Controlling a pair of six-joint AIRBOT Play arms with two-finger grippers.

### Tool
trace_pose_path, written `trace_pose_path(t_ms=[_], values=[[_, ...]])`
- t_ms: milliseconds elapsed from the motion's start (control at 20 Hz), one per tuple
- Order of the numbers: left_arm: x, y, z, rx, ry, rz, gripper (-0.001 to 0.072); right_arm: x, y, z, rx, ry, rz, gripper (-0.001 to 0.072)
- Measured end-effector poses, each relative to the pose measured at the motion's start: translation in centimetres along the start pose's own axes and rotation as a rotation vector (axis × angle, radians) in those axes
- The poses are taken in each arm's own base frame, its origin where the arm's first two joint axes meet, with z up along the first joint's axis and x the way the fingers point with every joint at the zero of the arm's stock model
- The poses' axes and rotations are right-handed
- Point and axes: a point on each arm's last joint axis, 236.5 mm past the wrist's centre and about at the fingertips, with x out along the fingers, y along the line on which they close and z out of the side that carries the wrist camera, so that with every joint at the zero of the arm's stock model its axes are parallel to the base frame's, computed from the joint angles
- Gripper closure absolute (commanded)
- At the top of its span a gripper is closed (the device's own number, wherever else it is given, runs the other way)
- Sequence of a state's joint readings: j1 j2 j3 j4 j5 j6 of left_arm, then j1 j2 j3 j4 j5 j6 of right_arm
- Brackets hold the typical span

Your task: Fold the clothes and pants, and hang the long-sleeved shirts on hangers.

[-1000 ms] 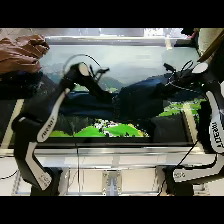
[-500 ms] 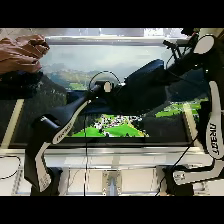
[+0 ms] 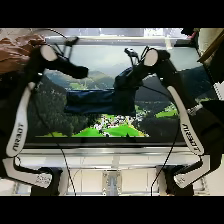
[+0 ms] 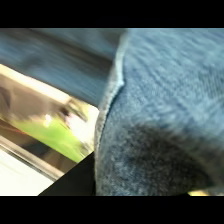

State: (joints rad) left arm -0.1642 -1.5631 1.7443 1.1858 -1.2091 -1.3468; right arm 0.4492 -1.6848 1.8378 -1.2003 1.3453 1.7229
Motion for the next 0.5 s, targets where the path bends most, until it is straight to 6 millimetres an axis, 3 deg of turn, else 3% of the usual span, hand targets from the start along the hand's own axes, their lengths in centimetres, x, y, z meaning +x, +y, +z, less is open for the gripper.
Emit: trace_pose_path(t_ms=[200,250,300,350,500], values=[[-7.8,6.0,1.6,-0.079,-0.138,0.117,0.0687,2.2,7.8,2.1,-0.053,-0.148,0.126,0.066],[-9.1,7.0,1.7,-0.094,-0.159,0.138,0.0687,2.5,9.5,2.7,-0.063,-0.19,0.157,0.055],[-10.1,7.7,1.6,-0.106,-0.169,0.153,0.0687,2.9,11.0,3.1,-0.071,-0.223,0.185,0.0331],[-10.8,8.4,1.4,-0.117,-0.173,0.165,0.0687,3.3,12.3,3.4,-0.078,-0.25,0.21,0.026],[-11.9,9.2,0.9,-0.13,-0.171,0.182,0.0687,4.3,14.6,3.7,-0.086,-0.291,0.256,0.0261]])
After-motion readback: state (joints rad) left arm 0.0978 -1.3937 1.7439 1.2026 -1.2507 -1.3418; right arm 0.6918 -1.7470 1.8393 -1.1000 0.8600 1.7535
